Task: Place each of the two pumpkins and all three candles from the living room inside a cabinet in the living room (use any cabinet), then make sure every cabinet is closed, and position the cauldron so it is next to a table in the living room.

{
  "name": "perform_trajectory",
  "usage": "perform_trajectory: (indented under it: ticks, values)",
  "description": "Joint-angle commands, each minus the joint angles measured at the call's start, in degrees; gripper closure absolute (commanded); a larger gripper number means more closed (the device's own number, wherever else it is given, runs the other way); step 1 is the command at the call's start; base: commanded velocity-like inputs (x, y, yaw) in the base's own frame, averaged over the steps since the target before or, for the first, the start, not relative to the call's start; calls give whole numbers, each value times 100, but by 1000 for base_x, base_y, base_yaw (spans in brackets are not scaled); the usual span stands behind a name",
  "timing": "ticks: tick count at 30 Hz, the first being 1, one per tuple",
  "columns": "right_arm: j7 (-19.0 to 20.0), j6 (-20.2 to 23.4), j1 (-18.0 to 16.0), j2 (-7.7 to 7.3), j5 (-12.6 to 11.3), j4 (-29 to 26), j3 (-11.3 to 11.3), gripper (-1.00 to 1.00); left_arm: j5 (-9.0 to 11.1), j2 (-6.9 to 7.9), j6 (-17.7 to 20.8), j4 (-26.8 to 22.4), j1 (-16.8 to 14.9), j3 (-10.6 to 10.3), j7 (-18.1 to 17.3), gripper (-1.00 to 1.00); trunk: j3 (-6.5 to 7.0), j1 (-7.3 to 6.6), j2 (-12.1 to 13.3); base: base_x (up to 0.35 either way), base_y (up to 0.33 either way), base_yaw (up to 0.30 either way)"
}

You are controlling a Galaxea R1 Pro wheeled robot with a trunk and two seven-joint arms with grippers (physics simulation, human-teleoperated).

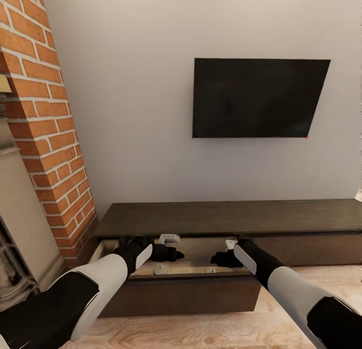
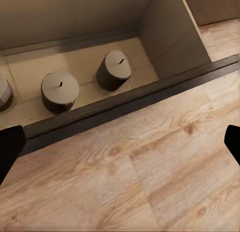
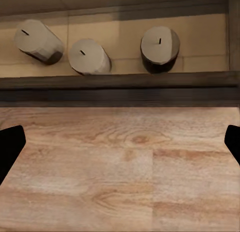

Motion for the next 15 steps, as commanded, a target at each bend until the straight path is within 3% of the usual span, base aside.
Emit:
perform_trajectory:
  ticks: [1,7,15]
  values:
    - [-51,9,-1,-6,-59,-17,41,-100,50,0,23,0,-3,-39,-4,-100,-24,19,-45,-266,-64,0]
    - [-52,-19,6,43,-58,-17,48,-100,49,0,-1,61,3,-39,7,-100,-132,151,-286,-230,-67,0]
    - [-52,-29,8,86,-58,-11,48,-100,49,0,-6,77,3,-39,15,-100,-276,327,-606,-27,-12,0]
